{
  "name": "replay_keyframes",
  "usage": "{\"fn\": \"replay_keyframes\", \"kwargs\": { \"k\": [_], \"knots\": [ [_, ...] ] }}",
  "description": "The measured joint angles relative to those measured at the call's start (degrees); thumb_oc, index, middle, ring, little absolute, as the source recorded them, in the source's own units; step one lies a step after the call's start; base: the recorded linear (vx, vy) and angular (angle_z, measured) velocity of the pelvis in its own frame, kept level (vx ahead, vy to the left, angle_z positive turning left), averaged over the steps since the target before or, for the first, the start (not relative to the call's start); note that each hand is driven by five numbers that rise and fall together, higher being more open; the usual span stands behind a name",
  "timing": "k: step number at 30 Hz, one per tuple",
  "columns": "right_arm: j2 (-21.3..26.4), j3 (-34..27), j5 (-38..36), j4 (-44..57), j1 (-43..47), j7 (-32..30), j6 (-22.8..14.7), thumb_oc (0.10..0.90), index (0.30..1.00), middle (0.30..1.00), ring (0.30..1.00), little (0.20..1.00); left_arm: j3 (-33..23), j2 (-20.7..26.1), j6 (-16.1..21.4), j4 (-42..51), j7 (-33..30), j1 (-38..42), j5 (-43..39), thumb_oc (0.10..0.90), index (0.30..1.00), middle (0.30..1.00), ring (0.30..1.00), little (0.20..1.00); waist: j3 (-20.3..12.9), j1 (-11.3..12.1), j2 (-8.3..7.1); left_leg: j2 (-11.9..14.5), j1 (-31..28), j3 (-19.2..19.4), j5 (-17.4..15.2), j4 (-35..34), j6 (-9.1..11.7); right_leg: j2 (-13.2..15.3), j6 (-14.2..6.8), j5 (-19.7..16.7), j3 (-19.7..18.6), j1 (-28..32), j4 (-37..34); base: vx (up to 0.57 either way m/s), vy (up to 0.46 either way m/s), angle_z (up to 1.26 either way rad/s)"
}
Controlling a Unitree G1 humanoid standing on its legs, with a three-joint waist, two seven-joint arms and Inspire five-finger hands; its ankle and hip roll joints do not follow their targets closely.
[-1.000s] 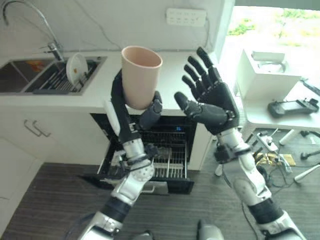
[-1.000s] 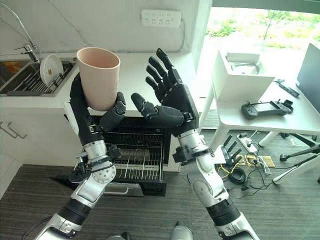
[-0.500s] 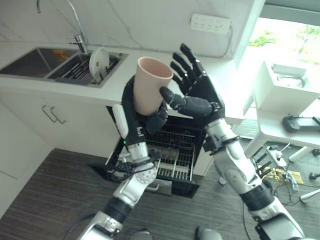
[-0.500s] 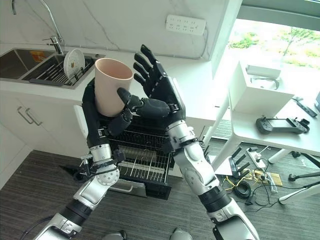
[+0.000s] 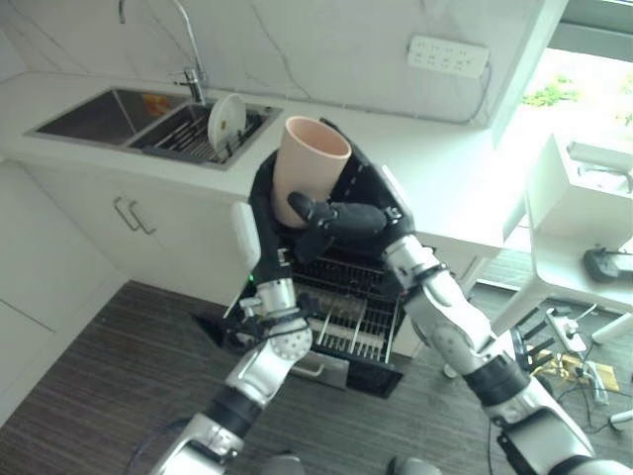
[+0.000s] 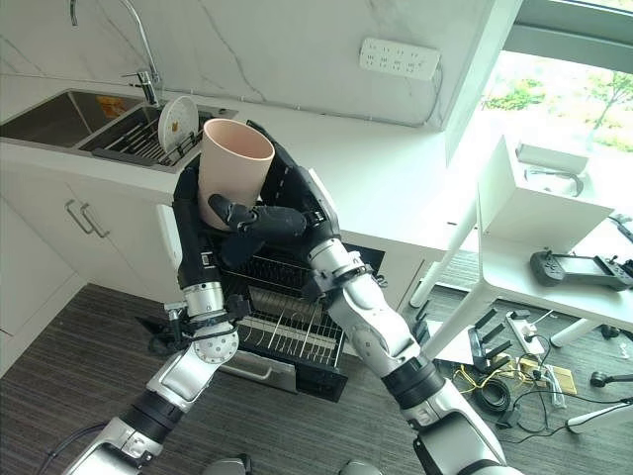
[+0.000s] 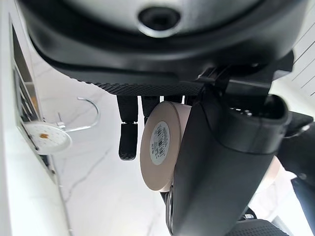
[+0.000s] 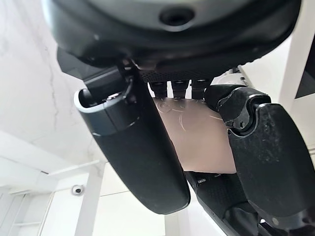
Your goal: Place the dishes in the dishwasher.
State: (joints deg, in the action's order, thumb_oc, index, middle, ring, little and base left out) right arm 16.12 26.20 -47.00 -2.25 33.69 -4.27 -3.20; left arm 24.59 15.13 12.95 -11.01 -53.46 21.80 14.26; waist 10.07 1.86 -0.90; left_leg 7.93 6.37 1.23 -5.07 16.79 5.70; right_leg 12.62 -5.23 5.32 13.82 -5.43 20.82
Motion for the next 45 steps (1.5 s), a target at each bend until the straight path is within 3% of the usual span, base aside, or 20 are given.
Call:
{"fn": "replay_keyframes", "kwargs": {
  "k": [5,6,7,9,26,27,28,33,38,42,45],
  "knots": [
    [-0.1,0.1,-0.5,-0.5,0.2,0.0,1.0,0.8,0.9,0.9,0.9,0.9,0.1,0.4,0.0,-0.8,0.0,0.0,0.0,0.4,0.3,0.3,0.3,0.3,0.0,0.2,0.0,-0.1,0.4,-0.5,0.2,0.2,0.0,0.1,0.0,0.0,0.7,0.0,-0.2,0.0,-0.005,0.06],
    [-0.1,0.1,-0.5,-0.5,0.2,0.0,1.0,0.761,0.841,0.841,0.841,0.841,0.1,0.4,0.0,-0.8,0.0,0.0,0.0,0.4,0.3,0.3,0.3,0.3,0.0,0.1,0.0,-0.1,0.5,-0.6,0.2,0.2,0.0,0.0,0.0,0.0,0.7,0.0,-0.2,0.0,0.0,0.0],
    [-0.1,0.1,-0.5,-0.5,0.2,0.0,1.0,0.547,0.521,0.521,0.521,0.521,0.1,0.4,0.0,-0.8,0.0,0.0,0.0,0.4,0.3,0.3,0.3,0.3,0.0,0.1,0.0,-0.1,0.4,-0.6,0.2,0.1,0.0,0.0,0.0,0.0,0.7,0.0,-0.2,0.0,0.0,0.0],
    [-0.1,0.1,-0.5,-0.8,0.3,0.0,1.0,0.4,0.3,0.3,0.3,0.3,0.1,0.4,0.0,-0.8,0.1,0.0,0.0,0.4,0.3,0.3,0.3,0.3,0.0,0.1,0.0,-0.1,0.4,-0.7,0.2,0.2,0.0,0.0,0.0,0.0,0.7,0.0,-0.2,0.0,0.0,0.0],
    [0.0,0.5,-0.3,-3.2,2.4,-1.4,2.3,0.4,0.3,0.3,0.3,0.3,0.6,-0.2,0.3,-2.4,-0.1,0.0,-0.4,0.4,0.3,0.3,0.3,0.3,0.0,2.1,0.0,-0.2,0.8,-1.4,0.4,0.0,0.1,0.0,-0.1,0.1,0.9,0.1,-0.1,0.01,-0.002,0.01],
    [0.0,0.6,-0.3,-3.2,2.4,-1.6,2.3,0.4,0.3,0.3,0.3,0.3,0.6,-0.1,0.3,-2.5,0.0,0.0,-0.4,0.424,0.335,0.335,0.335,0.335,0.0,2.1,0.0,-0.2,0.8,-1.4,0.4,0.0,0.1,0.0,-0.1,0.1,0.9,0.1,-0.1,0.05,-0.005,0.01],
    [0.0,0.7,-0.3,-3.2,2.4,-1.8,2.3,0.4,0.3,0.3,0.3,0.3,0.6,-0.2,0.3,-2.5,0.0,0.0,-0.5,0.8,0.9,0.9,0.9,0.9,0.0,2.1,0.0,-0.2,0.8,-1.5,0.4,0.0,0.1,0.0,-0.1,0.1,0.9,0.1,-0.1,0.05,-0.004,0.01],
    [0.1,1.1,-0.5,-4.6,1.5,-4.4,-0.2,0.4,0.3,0.3,0.3,0.3,2.8,1.3,1.9,-4.5,2.1,-0.1,0.1,0.8,0.9,0.9,0.9,0.9,0.0,1.9,0.01,-0.2,1.2,-1.6,0.2,0.0,-0.2,0.0,-0.1,0.1,1.1,0.1,-0.2,0.06,0.006,0.04],
    [0.9,-3.0,-4.5,-0.4,-7.0,-5.0,-3.1,0.4,0.3,0.3,0.3,0.3,3.1,4.5,1.7,-7.1,4.6,-2.6,0.9,0.8,0.9,0.9,0.9,0.9,0.1,0.8,0.2,-0.3,1.4,-1.4,0.2,-0.1,-0.1,0.0,-0.1,0.2,1.1,0.0,-0.6,0.01,0.003,0.0],
    [4.5,-9.3,-7.4,2.4,-17.6,-1.6,-3.4,0.4,0.3,0.3,0.3,0.3,-2.9,8.2,3.8,-6.4,12.7,-11.6,-0.3,0.8,0.9,0.9,0.9,0.9,0.3,0.0,0.61,-0.4,1.3,-1.2,0.2,-0.8,-0.2,0.1,-0.2,0.3,1.1,0.0,-1.0,0.01,0.009,0.0],
    [6.0,-12.2,-9.5,1.8,-23.0,1.5,-2.9,0.4,0.3,0.3,0.3,0.3,-4.0,14.5,4.9,-6.5,19.3,-15.8,2.8,0.8,0.9,0.9,0.9,0.9,1.1,-0.2,1.87,-0.5,1.1,-1.0,0.2,-1.1,-0.2,0.3,-0.3,0.4,1.1,0.0,-1.1,0.02,0.059,-0.01]
  ]
}}
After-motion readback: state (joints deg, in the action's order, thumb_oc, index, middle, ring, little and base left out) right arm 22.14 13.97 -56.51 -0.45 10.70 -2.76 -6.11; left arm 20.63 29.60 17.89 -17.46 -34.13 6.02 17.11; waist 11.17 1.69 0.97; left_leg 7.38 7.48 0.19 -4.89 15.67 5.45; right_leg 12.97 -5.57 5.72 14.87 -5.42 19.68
